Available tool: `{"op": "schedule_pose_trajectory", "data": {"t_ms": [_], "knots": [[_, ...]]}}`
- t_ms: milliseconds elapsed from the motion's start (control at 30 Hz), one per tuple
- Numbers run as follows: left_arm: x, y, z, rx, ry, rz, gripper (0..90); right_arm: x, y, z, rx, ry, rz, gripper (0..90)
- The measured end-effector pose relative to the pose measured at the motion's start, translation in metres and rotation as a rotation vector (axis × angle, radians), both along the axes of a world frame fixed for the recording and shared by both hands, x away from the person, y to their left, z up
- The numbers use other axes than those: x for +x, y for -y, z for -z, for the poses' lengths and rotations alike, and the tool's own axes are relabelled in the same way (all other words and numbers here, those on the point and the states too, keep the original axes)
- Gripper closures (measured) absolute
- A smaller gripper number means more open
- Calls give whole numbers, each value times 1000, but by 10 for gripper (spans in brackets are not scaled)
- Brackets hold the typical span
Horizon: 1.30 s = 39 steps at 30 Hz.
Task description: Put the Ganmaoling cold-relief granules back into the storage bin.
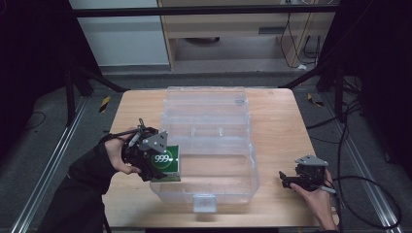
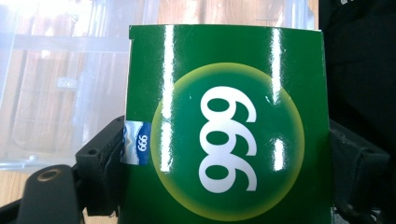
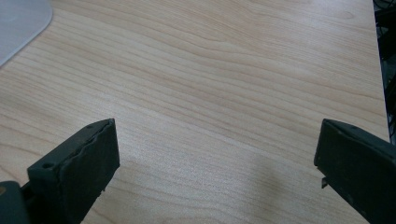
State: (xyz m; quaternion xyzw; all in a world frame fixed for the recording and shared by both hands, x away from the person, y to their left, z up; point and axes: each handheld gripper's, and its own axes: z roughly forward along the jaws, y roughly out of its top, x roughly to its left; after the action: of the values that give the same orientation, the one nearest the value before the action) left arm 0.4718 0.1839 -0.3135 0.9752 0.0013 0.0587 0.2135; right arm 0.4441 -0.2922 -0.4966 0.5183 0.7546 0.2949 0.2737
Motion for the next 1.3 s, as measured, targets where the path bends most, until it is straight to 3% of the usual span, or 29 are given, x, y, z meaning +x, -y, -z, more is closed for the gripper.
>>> {"op": "schedule_pose_trajectory", "data": {"t_ms": [1300], "knots": [[7, 9, 51, 26, -53, -8, 149, 1, -2, 2, -16, -16, -16, 5]]}}
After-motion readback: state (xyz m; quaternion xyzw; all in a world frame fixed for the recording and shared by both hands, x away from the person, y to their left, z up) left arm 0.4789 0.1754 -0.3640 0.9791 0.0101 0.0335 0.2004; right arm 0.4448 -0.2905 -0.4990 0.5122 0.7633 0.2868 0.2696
